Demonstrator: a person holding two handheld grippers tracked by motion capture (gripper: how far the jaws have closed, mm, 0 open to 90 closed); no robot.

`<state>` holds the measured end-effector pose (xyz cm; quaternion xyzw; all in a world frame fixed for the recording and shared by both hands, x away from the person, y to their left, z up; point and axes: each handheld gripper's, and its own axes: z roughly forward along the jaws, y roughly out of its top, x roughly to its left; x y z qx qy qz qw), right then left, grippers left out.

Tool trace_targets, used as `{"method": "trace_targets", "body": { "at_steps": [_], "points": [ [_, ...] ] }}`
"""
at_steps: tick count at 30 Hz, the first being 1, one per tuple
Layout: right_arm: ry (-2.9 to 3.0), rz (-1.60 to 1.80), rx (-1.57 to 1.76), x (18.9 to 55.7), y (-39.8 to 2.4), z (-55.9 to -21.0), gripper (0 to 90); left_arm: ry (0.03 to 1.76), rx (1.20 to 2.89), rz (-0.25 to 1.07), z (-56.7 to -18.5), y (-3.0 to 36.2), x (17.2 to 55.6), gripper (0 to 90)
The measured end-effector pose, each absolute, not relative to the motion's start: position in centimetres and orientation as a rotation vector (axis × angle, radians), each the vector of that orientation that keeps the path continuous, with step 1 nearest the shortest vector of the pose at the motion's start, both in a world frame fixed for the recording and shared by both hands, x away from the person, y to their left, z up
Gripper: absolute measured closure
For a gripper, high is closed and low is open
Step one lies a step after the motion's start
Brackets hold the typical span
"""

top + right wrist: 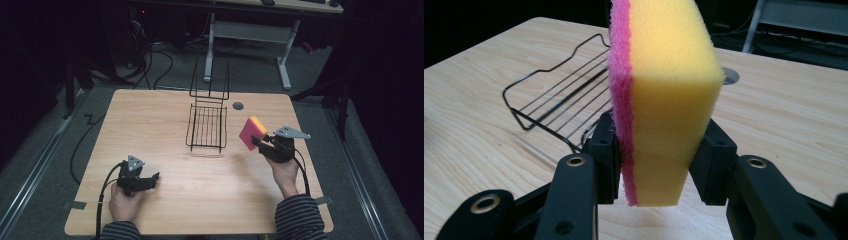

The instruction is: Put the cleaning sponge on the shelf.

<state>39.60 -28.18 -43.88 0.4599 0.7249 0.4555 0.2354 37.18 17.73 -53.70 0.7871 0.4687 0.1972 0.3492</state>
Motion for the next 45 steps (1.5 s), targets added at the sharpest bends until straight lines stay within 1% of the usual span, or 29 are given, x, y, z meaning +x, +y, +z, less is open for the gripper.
{"method": "trace_targets", "body": {
  "at_steps": [21, 39, 45],
  "points": [
    [2.069, 1.303, 1.127, 40.2, -23.9, -41.4, 61.3, 1.215, 2.039, 0.511, -53.7, 17.7, 37.2, 19.1],
    [2.127, 1.308, 1.068, 41.9, -20.1, -40.9, 61.3, 1.212, 2.041, 0.509, -53.7, 17.7, 37.2, 19.2],
    [2.148, 1.289, 1.059, 42.8, -18.9, -41.2, 61.3, 1.211, 2.042, 0.509, -53.7, 17.7, 37.2, 19.2]
  ]
}}
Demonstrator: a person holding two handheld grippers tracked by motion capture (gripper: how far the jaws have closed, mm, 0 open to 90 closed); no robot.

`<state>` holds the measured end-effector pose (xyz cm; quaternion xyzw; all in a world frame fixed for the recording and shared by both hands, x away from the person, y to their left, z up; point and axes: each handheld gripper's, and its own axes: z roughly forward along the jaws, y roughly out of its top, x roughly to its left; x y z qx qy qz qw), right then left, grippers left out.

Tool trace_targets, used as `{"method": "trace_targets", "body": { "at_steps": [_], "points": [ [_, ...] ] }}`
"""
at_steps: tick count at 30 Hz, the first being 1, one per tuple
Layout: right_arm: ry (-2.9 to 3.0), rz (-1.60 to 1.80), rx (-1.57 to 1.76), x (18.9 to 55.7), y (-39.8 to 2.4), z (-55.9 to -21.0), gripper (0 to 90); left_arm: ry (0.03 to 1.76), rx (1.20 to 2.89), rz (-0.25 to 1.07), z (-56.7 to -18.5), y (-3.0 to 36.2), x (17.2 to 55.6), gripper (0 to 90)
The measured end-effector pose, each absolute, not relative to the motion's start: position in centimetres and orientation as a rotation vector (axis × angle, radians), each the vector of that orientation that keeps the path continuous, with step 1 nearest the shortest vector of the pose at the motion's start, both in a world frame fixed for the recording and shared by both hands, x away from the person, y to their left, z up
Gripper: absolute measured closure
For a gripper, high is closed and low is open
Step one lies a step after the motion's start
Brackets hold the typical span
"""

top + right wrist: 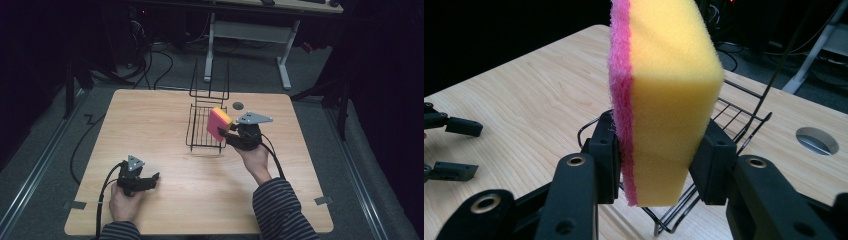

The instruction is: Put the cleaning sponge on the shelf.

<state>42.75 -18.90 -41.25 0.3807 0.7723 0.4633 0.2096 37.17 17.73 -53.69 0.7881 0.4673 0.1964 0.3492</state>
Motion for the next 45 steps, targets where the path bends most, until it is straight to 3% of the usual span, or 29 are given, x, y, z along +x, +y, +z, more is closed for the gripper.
{"method": "trace_targets", "body": {
  "at_steps": [45],
  "points": [
    [2.242, 1.143, 1.137, 46.7, -15.9, -46.2, 60.6, 1.210, 2.042, 0.508, -53.7, 17.7, 37.2, 19.2]
  ]
}}
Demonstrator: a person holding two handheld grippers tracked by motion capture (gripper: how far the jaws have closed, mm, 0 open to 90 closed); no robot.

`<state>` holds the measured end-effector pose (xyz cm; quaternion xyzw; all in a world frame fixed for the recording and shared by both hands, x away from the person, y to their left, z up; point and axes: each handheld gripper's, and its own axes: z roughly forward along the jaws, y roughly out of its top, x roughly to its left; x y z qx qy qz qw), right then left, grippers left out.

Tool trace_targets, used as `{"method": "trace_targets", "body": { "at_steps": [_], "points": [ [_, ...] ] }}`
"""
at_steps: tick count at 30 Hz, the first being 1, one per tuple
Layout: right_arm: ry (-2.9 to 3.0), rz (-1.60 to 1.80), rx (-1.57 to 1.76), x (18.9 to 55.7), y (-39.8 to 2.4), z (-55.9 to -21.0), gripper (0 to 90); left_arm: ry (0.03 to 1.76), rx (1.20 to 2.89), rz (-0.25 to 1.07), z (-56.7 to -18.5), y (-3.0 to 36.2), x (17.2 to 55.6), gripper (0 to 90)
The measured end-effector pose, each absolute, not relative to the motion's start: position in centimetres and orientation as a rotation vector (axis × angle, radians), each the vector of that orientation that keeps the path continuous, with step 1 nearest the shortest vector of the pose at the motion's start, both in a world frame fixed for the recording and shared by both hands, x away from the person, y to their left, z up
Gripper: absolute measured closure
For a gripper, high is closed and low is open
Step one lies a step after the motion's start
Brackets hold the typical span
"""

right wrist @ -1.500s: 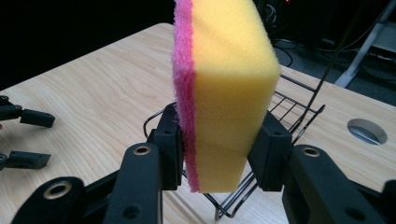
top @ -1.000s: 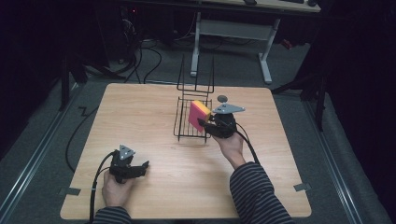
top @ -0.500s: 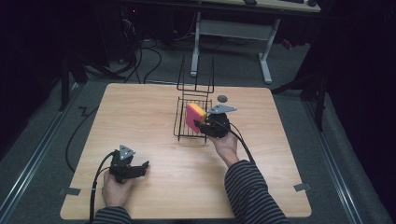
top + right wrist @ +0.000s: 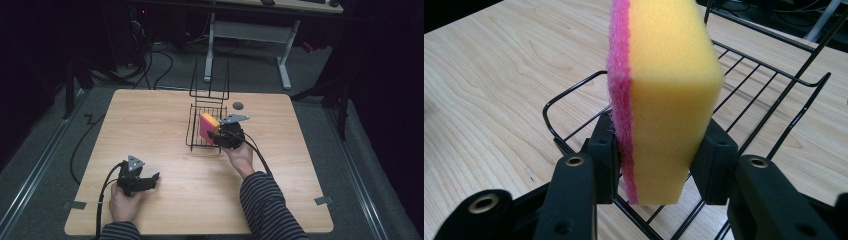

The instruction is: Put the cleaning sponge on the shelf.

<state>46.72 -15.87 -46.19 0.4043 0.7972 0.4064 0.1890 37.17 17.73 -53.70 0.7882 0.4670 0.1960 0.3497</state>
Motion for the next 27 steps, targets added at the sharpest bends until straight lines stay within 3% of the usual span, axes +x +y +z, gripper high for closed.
{"method": "trace_targets", "body": {
  "at_steps": [8, 14, 27],
  "points": [
    [2.248, 1.144, 1.143, 46.8, -16.0, -46.3, 56.0, 1.210, 2.042, 0.508, -53.7, 17.7, 37.2, 19.1],
    [2.250, 1.162, 1.155, 46.7, -16.0, -46.4, 38.1, 1.210, 2.042, 0.508, -53.7, 17.7, 37.2, 19.2],
    [2.235, 1.238, 1.149, 45.5, -17.4, -45.2, 30.4, 1.210, 2.042, 0.508, -53.7, 17.7, 37.2, 19.2]
  ]
}}
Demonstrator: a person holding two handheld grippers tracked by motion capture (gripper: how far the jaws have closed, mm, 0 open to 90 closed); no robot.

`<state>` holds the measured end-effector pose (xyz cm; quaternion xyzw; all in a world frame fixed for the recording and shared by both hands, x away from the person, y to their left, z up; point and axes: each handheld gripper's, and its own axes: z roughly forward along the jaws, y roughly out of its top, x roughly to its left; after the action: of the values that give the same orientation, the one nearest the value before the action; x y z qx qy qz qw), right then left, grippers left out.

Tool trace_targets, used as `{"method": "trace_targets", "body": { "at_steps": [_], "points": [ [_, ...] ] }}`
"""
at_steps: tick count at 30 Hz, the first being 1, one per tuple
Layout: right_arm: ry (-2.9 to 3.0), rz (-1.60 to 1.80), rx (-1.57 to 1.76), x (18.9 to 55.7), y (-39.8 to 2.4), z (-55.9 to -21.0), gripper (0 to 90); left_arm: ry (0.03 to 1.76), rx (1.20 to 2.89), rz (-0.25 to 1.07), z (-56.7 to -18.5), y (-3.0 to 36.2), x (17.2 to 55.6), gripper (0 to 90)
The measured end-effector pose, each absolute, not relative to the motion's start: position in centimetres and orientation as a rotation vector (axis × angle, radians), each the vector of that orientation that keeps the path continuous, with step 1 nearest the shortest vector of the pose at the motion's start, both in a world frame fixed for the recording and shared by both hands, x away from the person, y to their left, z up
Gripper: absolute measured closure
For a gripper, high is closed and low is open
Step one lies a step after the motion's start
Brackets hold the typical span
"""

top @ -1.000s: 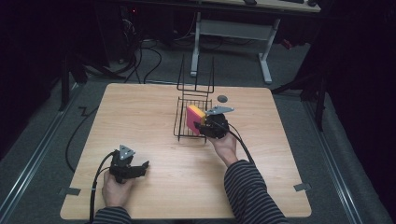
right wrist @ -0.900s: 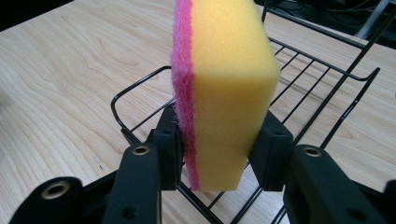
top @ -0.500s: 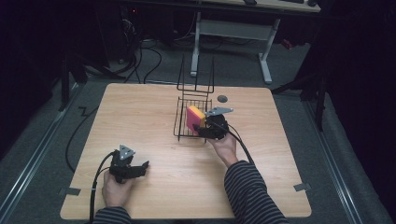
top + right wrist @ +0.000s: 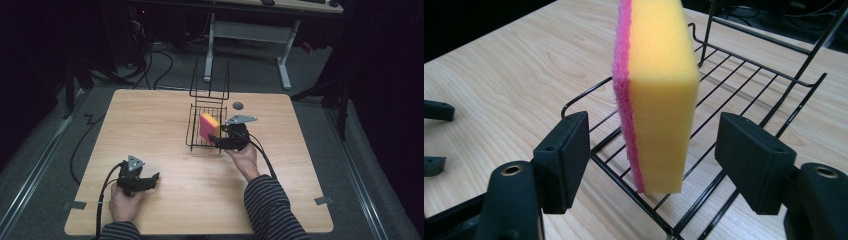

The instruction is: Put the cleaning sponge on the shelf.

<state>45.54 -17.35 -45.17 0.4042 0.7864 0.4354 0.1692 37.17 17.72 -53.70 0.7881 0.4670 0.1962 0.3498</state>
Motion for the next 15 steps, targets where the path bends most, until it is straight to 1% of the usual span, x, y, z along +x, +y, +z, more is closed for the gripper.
{"method": "trace_targets", "body": {
  "at_steps": [15],
  "points": [
    [2.204, 1.321, 1.125, 43.4, -19.7, -42.8, 30.7, 1.210, 2.041, 0.508, -53.7, 17.7, 37.2, 19.2]
  ]
}}
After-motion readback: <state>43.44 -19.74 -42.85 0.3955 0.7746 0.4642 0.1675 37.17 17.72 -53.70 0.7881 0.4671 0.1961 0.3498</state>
